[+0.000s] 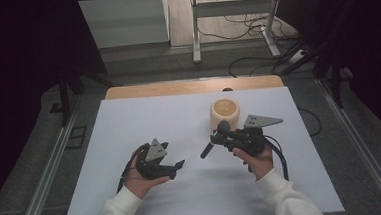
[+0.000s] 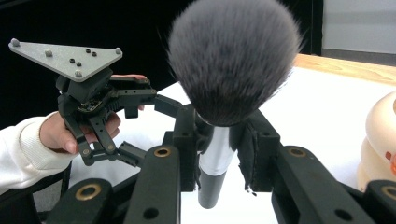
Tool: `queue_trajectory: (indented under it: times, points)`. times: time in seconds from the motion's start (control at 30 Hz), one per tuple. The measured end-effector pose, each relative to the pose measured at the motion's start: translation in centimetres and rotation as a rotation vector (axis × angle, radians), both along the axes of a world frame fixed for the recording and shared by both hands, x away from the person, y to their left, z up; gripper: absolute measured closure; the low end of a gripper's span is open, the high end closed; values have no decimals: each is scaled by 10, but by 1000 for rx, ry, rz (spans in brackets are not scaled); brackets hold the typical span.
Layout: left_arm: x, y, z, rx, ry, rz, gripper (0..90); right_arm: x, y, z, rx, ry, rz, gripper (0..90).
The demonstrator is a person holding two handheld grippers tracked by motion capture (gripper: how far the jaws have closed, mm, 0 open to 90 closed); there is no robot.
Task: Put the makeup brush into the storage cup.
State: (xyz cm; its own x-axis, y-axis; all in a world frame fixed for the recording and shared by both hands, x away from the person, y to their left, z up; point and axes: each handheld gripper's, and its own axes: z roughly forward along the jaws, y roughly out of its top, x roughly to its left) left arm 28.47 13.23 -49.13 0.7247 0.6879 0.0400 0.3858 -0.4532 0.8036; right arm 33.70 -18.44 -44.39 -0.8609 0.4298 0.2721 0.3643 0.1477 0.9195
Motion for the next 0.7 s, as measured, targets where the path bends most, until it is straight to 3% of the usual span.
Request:
queue_trajectory:
  times: [0.7]
  points:
    - [-9, 47, -9, -13, 19, 113, 178, 0, -2, 2, -4, -9, -7, 704]
